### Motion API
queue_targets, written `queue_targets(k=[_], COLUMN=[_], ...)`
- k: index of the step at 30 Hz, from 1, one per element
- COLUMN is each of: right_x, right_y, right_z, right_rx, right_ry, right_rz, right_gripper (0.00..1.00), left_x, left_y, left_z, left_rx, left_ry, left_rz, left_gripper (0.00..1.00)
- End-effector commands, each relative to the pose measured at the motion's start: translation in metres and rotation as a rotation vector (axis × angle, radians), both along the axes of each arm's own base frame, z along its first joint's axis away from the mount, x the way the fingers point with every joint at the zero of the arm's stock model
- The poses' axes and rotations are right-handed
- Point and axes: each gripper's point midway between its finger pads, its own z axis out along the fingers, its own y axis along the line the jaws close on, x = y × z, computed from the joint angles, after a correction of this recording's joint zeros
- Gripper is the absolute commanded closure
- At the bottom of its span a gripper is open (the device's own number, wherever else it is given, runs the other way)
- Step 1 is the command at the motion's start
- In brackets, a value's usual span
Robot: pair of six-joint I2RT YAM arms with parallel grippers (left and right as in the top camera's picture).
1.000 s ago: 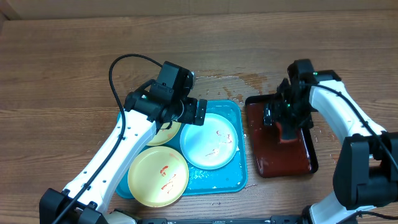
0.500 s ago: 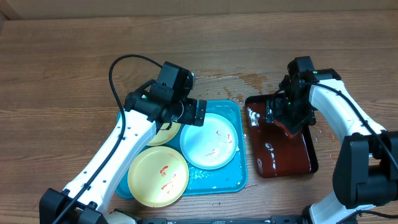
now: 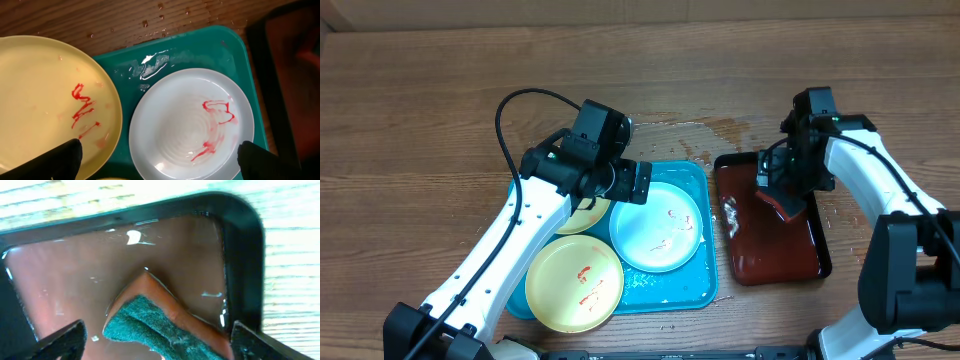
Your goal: Clean dirty plates on tray and stack at the side
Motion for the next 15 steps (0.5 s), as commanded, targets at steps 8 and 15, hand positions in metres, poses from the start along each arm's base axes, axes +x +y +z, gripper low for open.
queue_targets(k=[8,15], right_x=[-0.030,-0.043], right_y=[0.015,0.020], right_z=[-0.027,-0.026], right_rx=[0.098,0.134], right_ry=[0.081,0.158], right_rz=[0.006,-0.175], right_gripper=[0.26,0.42], left_x=[0.001,0.002], left_y=[-0.003,-0.004], left_z=[0.005,0.005], left_rx=[0.000,-0.001], left_ry=[-0.008,-0.012], left_rz=[-0.023,-0.023], left_gripper=[0.00,0.00])
